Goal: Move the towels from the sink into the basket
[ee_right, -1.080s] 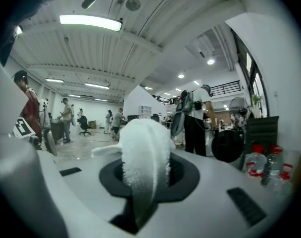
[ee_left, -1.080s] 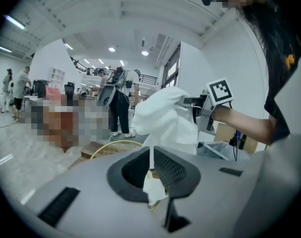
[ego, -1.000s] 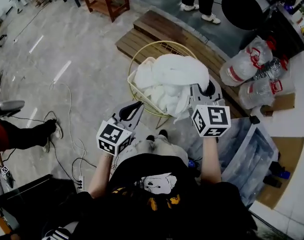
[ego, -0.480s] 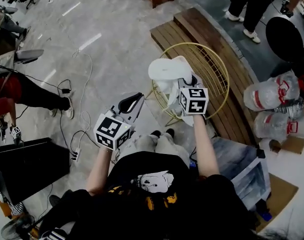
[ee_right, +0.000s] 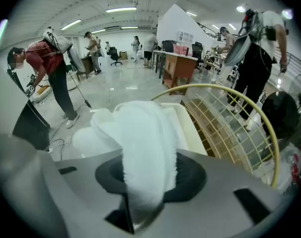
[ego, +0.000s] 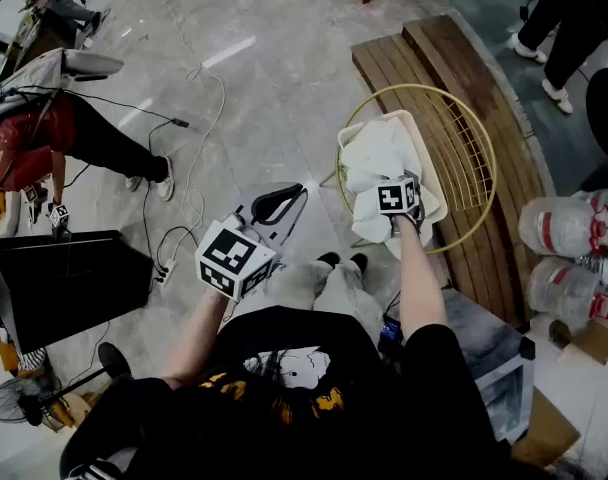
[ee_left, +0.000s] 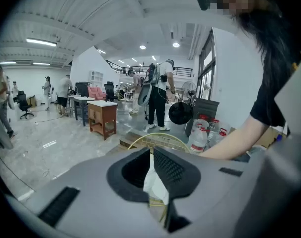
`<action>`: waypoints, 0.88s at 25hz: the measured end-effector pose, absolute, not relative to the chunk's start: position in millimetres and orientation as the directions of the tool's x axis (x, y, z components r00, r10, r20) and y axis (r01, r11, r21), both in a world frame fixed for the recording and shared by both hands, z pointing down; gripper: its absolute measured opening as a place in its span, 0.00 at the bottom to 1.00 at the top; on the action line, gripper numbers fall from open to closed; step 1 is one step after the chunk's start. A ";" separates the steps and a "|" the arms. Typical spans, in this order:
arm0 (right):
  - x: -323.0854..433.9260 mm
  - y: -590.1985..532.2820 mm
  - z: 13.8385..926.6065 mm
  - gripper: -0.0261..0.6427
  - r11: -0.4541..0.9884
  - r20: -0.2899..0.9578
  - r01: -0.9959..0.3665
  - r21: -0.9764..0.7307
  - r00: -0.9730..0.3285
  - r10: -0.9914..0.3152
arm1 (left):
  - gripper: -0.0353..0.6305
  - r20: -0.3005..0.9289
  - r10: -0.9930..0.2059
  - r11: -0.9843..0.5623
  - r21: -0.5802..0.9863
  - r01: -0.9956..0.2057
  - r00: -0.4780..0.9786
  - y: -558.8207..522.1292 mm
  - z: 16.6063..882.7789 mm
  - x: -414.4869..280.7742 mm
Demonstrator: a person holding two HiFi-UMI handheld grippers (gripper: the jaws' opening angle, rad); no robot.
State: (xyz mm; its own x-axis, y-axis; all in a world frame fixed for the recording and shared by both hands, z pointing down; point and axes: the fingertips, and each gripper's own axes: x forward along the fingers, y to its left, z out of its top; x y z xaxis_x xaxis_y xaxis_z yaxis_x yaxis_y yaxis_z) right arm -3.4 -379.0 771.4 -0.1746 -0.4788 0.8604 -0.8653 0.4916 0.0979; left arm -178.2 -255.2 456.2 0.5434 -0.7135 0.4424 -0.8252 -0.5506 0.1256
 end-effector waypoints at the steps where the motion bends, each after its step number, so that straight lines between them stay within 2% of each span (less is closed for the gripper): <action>1: 3.8 -377.3 778.8 0.25 0.478 0.868 -0.873 0.096 -0.162 -0.470 | 0.10 0.444 -0.709 -0.556 0.128 -0.822 0.548 -254.9 456.8 -173.6; 7: 22.0 -368.2 767.3 0.46 0.407 0.863 -0.913 -0.017 -0.219 -0.456 | 0.10 0.431 -0.676 -0.608 0.132 -0.783 0.598 -249.8 452.8 -150.1; 9: 27.1 -359.8 750.8 0.48 0.414 0.844 -0.910 -0.019 -0.237 -0.481 | 0.10 0.424 -0.665 -0.625 0.135 -0.769 0.615 -247.2 451.0 -146.5; 17: 54.7 -306.9 632.1 0.47 0.291 0.662 -0.952 -0.094 -0.278 -0.696 | 0.10 0.398 -0.589 -0.714 0.151 -0.684 0.703 -237.7 444.4 -125.6; 20: 58.2 -280.0 571.6 0.40 0.210 0.538 -0.962 -0.176 -0.273 -0.798 | 0.10 0.380 -0.552 -0.749 0.165 -0.642 0.742 -231.4 442.2 -117.6; 22: 57.4 -259.9 538.5 0.29 0.174 0.464 -0.959 -0.224 -0.262 -0.846 | 0.10 0.363 -0.521 -0.777 0.173 -0.605 0.773 -226.5 440.0 -111.4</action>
State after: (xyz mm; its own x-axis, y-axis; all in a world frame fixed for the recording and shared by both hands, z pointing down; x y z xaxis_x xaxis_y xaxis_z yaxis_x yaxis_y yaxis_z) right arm 57.4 -259.9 538.5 -0.2617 -0.8465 0.4637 -0.9590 0.1740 -0.2237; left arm -111.4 -226.5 440.0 0.7728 -0.5206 0.3630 -0.6050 -0.7771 0.1735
